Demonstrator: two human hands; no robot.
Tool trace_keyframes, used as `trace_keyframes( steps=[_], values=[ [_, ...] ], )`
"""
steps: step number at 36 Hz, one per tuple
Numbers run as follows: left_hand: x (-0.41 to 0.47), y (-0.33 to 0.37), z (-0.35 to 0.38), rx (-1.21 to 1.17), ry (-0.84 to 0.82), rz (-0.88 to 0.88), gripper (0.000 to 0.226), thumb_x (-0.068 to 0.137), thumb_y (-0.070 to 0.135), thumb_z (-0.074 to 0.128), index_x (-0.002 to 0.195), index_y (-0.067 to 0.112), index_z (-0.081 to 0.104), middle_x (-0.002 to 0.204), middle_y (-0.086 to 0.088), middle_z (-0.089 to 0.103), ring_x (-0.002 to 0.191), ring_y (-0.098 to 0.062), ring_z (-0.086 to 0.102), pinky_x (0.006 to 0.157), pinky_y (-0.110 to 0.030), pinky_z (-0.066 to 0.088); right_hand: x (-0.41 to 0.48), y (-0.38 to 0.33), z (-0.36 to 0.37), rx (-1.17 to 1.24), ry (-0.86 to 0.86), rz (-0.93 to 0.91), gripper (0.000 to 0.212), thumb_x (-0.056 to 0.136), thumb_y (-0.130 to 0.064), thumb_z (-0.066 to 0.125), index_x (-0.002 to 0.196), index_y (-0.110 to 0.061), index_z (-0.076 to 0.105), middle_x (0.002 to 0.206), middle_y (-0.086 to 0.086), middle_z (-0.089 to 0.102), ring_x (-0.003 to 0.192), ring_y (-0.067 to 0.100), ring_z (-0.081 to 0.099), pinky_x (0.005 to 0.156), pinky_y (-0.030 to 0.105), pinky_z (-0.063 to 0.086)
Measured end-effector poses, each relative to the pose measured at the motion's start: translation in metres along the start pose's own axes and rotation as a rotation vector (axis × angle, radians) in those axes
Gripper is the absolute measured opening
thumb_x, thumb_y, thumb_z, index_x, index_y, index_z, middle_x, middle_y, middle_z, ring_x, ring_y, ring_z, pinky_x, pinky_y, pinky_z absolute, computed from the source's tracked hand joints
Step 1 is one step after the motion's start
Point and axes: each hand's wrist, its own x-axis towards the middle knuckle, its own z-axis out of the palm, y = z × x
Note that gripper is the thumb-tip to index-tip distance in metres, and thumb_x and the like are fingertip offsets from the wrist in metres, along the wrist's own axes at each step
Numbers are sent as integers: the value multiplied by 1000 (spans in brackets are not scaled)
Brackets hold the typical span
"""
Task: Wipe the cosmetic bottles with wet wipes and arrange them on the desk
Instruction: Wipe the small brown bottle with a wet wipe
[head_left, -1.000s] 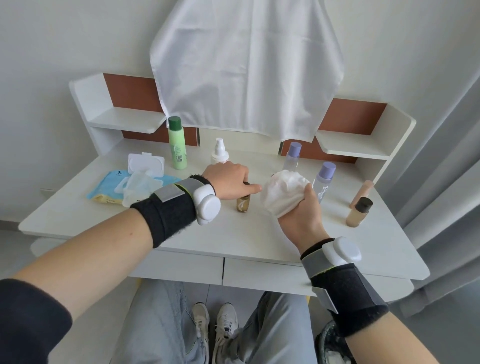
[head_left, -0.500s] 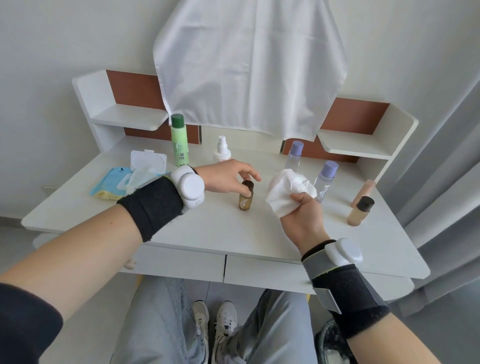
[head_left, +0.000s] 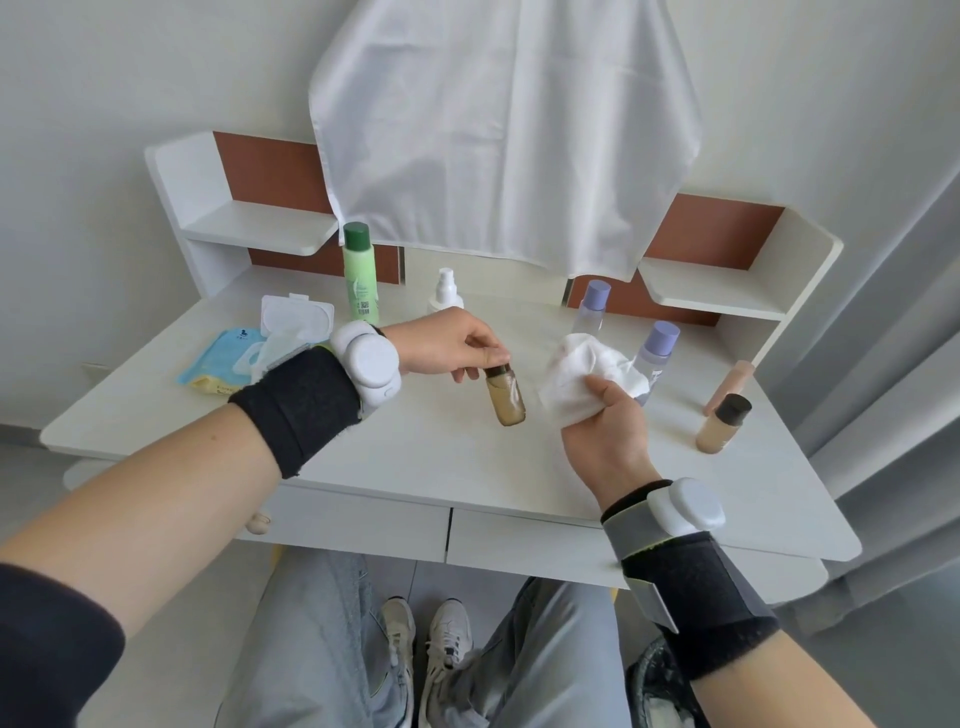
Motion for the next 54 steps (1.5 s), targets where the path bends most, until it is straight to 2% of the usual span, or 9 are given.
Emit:
trace_keyframes(
  steps=[3,8,14,23,31,36,42,46,54],
  values=[
    [-3,3,2,-118,-42,-40,28,96,30,56,98,4,68,86,-9,62,67,-11,57,60,-20,49,1,1,2,2,-9,-24,21,97,-3,42,109,-13,56,120,10,64,112,23,61,105,34,43],
    [-3,8,9,-264,-79,-73,38,97,36,50,93,1,62,81,-12,56,69,-19,51,59,-20,47,0,8,8,-29,-69,-30,37,98,-9,41,135,-7,48,130,12,62,122,25,59,101,34,45],
    [-3,11,19,-450,-75,-126,34,96,39,51,85,7,54,80,-12,51,60,-16,47,52,-20,43,-10,13,18,-54,-144,-9,41,96,-14,37,130,2,53,128,18,63,122,32,58,112,39,36],
    [-1,10,26,-510,-24,-201,36,95,43,52,84,9,57,69,-5,50,56,-14,46,49,-20,42,-15,17,22,17,-177,-27,39,93,-18,30,117,-6,59,101,11,71,92,25,64,83,32,43],
    [3,15,35,-569,78,-261,43,93,46,56,94,3,60,63,-3,49,51,-13,43,45,-18,39,-15,17,18,33,-207,-93,35,93,-14,27,102,-8,60,92,8,69,93,23,59,89,32,41],
    [7,20,41,-577,141,-302,38,92,44,58,84,7,59,57,-1,49,45,-11,42,43,-18,38,-18,14,20,14,-176,-145,31,94,-12,28,95,-12,59,80,4,68,79,18,57,77,28,42],
    [11,23,43,-620,226,-356,37,91,42,61,74,10,60,57,-1,47,41,-10,39,40,-16,34,-22,10,19,17,-144,-188,31,95,-8,29,94,-13,60,83,3,66,83,19,58,82,28,43],
    [12,19,39,-649,264,-382,35,91,42,62,87,7,64,59,-2,45,40,-9,37,38,-16,32,-26,7,18,-14,-114,-205,31,95,-6,29,91,-15,58,74,-2,67,80,17,58,81,28,43],
    [11,7,19,-413,366,-280,35,94,42,56,89,7,52,65,-3,49,48,-12,42,43,-18,36,-26,-4,4,-130,13,-164,24,94,-10,36,94,-19,58,87,-2,65,84,16,59,80,29,41]
  ],
)
